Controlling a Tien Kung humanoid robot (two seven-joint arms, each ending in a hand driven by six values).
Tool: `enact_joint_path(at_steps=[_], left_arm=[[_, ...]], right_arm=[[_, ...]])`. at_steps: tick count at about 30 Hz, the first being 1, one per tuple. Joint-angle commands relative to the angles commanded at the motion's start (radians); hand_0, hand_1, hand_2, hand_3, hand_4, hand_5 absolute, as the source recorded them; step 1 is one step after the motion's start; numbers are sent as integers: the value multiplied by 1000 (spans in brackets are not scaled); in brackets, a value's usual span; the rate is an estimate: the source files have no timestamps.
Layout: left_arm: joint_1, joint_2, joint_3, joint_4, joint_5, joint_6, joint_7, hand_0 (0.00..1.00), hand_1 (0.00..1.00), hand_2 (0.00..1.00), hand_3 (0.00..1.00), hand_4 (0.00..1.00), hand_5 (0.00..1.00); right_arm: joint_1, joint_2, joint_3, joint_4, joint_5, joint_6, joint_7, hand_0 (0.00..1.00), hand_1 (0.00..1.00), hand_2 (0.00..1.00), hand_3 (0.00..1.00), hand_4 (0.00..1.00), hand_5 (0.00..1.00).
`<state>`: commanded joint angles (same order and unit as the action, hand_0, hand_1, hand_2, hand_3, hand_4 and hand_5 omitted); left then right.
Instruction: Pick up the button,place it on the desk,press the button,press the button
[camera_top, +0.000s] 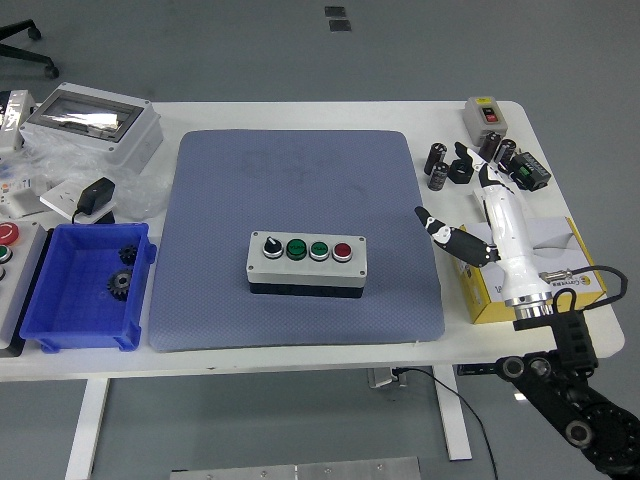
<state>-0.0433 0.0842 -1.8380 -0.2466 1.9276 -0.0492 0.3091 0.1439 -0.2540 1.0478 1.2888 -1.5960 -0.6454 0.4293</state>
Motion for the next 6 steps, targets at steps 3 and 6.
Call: enact_joint_path(at_steps=[3,6], left_arm=[[-1,0,-5,1,12,3,1,667,563,505,562,371,39],[-3,3,-10,4,19,4,-4,667,563,505,562,371,39]], right_arm=[[-10,1,21,9,27,0,4,887,930,898,879,826,399],[-21,9,46,22,26,0,-1,887,930,898,879,826,399]])
